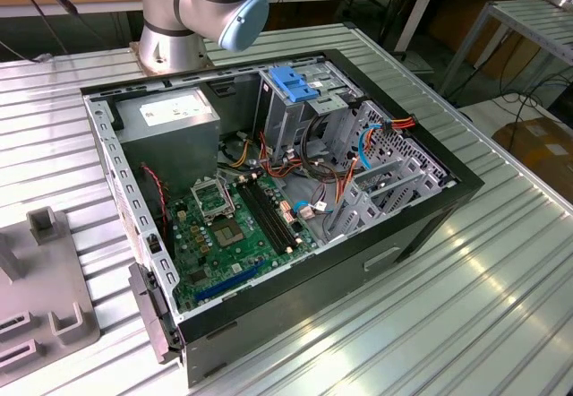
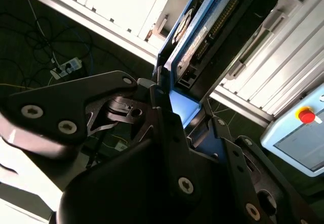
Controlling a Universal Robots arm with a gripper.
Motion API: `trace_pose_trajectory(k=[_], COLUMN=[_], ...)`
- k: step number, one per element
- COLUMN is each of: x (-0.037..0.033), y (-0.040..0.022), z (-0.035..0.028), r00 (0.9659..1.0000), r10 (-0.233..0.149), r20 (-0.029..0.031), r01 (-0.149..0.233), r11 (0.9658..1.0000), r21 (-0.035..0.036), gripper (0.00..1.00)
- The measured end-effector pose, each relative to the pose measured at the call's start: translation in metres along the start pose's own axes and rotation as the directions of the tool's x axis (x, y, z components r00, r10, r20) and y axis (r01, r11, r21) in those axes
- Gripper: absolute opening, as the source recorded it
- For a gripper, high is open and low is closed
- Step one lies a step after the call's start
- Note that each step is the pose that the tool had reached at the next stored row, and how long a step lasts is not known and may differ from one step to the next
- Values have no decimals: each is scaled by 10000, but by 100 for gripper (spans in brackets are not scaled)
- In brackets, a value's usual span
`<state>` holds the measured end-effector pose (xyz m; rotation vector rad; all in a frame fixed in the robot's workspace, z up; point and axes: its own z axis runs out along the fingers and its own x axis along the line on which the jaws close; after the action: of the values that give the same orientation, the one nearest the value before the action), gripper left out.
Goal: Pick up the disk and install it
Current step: 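Pick up the disk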
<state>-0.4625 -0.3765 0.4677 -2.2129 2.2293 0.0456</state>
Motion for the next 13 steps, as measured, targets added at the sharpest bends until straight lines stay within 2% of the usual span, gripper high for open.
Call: trace_pose_trajectory(k=[10, 13], x=[-3, -5], y=[3, 4], z=[-154, -226], r00=[10000, 10000], r10=[0, 0], r20=[-1, -1], r01=[0, 0], r11=[10000, 10000], r21=[-1, -2], gripper=[37, 37])
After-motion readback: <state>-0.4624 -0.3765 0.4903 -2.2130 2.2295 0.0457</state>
